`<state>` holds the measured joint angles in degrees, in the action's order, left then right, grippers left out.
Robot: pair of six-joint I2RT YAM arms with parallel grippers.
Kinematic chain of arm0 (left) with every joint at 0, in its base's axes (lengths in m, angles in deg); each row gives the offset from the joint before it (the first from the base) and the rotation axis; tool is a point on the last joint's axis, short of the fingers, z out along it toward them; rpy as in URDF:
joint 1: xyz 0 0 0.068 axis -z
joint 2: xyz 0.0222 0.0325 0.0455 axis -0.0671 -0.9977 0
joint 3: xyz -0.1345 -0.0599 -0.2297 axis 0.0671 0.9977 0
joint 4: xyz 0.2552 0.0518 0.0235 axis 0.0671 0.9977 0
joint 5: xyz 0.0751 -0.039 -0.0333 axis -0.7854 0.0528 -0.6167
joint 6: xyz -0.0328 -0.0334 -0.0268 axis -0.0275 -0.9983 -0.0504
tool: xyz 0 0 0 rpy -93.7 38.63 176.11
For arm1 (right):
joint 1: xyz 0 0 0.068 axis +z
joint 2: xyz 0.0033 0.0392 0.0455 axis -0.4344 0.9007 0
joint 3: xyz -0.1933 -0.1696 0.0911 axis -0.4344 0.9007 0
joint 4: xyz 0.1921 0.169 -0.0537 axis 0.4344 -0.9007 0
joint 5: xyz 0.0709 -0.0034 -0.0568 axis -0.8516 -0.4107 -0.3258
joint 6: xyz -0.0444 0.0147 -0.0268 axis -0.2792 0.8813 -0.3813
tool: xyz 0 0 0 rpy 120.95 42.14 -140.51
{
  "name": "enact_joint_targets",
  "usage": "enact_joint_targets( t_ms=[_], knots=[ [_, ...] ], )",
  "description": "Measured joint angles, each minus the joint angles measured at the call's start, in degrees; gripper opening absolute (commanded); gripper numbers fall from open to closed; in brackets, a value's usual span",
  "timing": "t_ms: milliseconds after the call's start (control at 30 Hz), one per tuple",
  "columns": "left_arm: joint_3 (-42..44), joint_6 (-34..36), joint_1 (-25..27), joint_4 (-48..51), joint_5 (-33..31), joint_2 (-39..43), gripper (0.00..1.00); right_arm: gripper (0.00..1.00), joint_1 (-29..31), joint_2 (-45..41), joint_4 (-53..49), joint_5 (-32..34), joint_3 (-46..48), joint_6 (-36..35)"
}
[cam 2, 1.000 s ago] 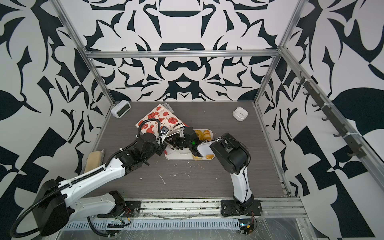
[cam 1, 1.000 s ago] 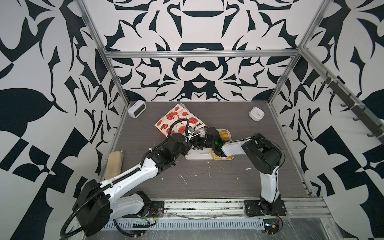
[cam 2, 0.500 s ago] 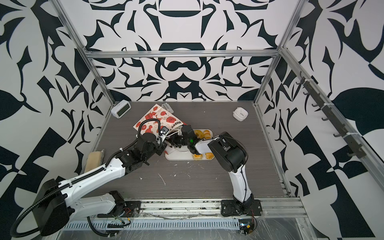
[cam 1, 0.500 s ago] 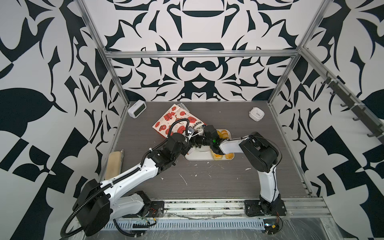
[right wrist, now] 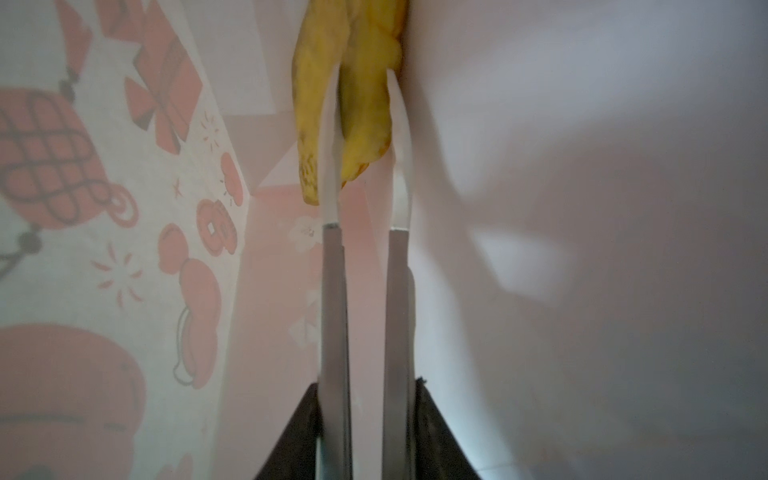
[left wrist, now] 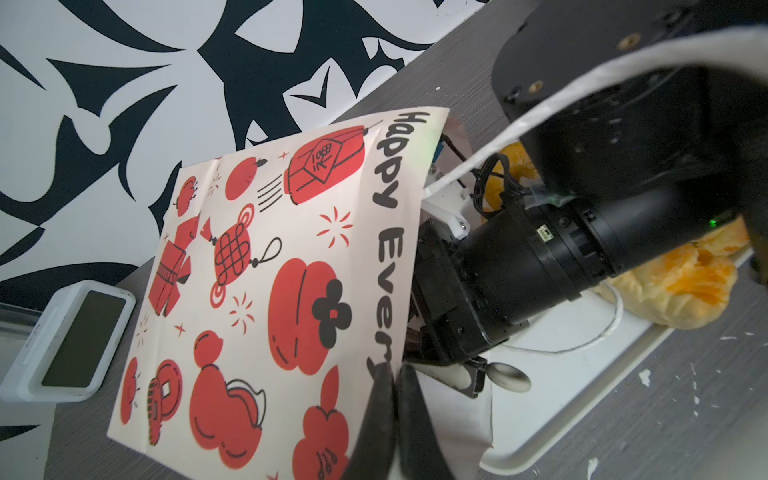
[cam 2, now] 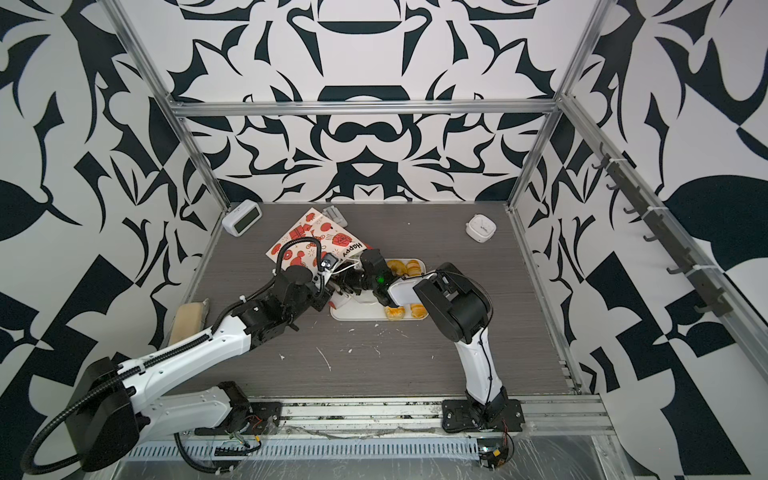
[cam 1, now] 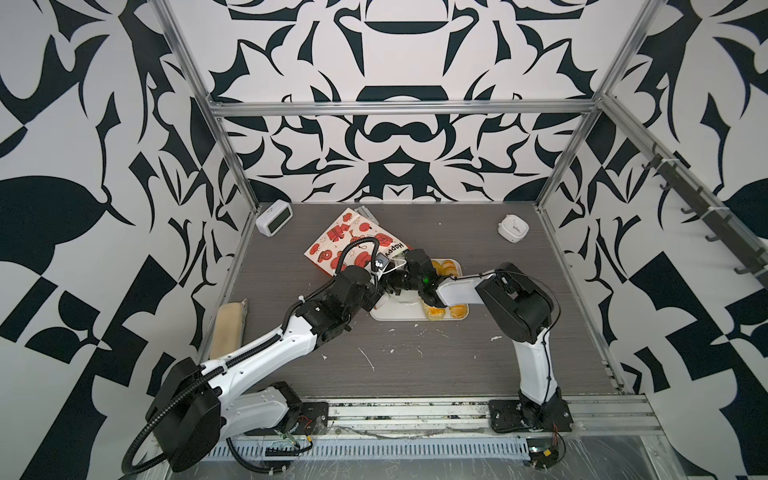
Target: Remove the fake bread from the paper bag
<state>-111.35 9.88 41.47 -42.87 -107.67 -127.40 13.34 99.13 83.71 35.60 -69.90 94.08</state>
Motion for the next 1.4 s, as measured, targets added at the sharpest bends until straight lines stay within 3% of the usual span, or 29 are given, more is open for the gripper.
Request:
enact_joint_targets(
  t_ms=[167,300,700,1400],
  knots=[
    [0.0,-0.09,0.0,0.17,-0.02,0.11,0.0,0.07,0.0,0.0,0.13,0.0,0.0,-0.2],
    [0.0,-0.11,0.02,0.76,-0.07,0.35,0.0,0.0,0.0,0.0,0.72,0.02,0.11,-0.02],
    [0.0,-0.11,0.02,1.55,-0.33,1.16,0.0,0.0,-0.02,-0.57,7.54,0.07,6.88,2.05],
    [0.0,0.15,0.09,2.71,0.2,1.25,0.0,0.0,-0.39,-10.16,12.5,0.44,17.92,6.1]
  ],
)
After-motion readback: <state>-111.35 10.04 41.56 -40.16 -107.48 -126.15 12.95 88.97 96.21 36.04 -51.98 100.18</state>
